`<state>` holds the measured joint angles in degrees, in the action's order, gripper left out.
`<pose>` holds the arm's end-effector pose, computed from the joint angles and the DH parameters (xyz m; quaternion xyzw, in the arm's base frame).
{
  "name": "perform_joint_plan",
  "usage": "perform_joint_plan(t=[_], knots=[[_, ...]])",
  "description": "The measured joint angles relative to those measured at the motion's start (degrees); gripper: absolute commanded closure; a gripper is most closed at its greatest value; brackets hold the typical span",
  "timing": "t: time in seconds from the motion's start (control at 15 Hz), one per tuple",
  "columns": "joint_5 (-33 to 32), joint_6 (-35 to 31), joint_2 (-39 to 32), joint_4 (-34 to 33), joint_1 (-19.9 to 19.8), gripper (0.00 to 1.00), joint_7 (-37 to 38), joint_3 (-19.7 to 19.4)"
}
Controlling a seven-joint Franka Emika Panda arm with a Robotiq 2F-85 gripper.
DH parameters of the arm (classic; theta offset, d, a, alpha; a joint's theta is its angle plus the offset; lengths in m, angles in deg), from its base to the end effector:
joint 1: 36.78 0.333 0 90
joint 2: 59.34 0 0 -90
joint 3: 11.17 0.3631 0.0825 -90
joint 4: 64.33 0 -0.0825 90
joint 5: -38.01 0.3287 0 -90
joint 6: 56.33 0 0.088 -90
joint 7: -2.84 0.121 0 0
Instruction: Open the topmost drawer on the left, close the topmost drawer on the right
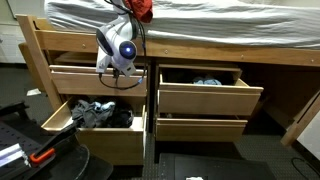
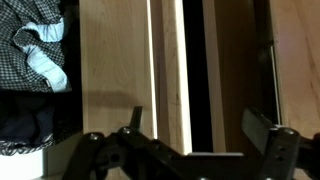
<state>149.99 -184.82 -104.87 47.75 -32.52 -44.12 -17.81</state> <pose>0.5880 0.0161 0.1280 -0.7796 0.3905 -0.0886 0.4816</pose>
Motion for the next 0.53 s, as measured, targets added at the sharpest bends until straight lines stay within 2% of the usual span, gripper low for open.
perform_joint_plan(t=[0.13, 0.33, 0.53], knots=[[0.0, -6.61, -1.13, -2.4, 2.34, 0.0, 1.3, 0.26], [-0.46, -18.97, -7.84, -10.83, 8.08, 0.0, 5.7, 0.84], [-3.4, -25.08, -12.75, -18.33, 11.4, 0.0, 11.32, 0.79]])
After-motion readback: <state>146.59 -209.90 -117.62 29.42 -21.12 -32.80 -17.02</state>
